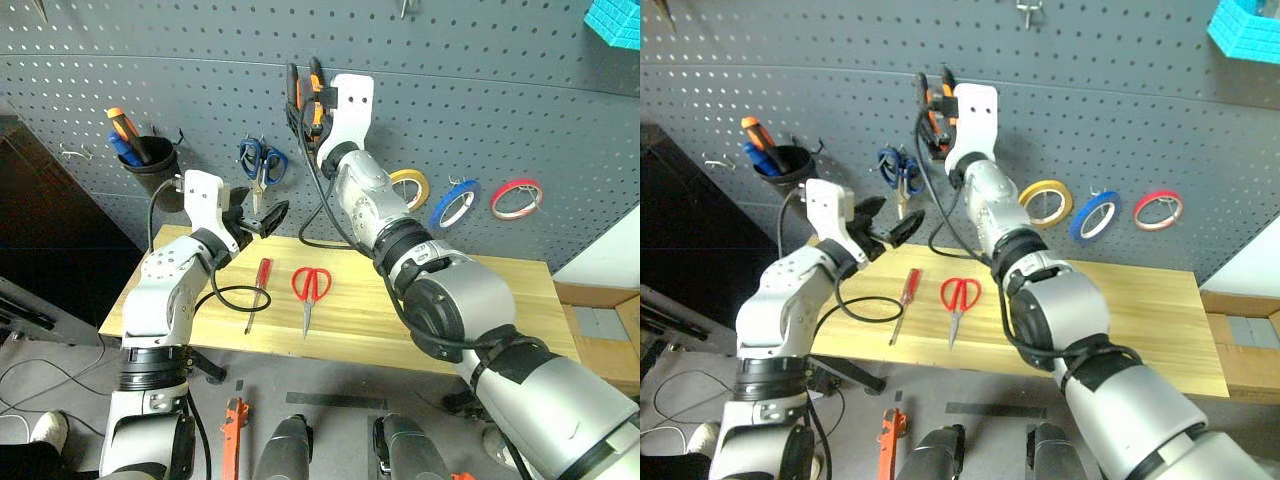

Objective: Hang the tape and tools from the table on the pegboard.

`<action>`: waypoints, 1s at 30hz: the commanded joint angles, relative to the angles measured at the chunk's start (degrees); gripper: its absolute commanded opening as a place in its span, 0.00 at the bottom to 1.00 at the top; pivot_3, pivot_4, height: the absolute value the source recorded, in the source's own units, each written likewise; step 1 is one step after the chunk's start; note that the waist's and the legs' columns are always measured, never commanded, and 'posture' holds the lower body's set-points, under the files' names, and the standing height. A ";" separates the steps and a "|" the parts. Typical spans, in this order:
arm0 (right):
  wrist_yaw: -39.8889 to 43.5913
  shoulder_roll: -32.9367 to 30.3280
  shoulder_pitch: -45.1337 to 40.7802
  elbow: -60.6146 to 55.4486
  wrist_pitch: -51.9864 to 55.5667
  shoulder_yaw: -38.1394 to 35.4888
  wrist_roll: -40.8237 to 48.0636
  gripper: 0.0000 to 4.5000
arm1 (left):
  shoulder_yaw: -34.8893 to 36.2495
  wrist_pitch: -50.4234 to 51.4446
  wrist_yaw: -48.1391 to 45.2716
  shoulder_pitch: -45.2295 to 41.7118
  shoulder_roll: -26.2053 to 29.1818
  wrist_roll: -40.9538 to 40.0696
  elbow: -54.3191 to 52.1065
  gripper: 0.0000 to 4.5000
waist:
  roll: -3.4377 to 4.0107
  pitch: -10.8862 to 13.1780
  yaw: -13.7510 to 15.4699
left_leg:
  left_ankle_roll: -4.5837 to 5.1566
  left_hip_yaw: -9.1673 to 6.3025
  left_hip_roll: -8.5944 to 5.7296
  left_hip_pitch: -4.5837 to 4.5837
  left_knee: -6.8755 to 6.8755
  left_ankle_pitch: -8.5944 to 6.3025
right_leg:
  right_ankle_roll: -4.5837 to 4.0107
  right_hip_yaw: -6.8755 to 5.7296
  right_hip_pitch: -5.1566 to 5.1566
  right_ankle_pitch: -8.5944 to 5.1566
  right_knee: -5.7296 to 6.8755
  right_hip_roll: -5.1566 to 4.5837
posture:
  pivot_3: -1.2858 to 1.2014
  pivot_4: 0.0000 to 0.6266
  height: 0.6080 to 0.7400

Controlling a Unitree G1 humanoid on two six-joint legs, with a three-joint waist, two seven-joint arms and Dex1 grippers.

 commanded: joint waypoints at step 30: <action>-7.67 0.20 3.11 -4.79 -20.72 9.09 -11.62 0.63 | 0.35 -2.85 -0.84 -2.54 0.32 -0.35 0.37 1.00 | -0.02 -0.01 0.39 | -0.07 -0.01 0.00 0.02 -0.01 0.13 | -0.04 -0.01 -0.01 -0.02 0.05 0.00 | 0.60 0.26 1.00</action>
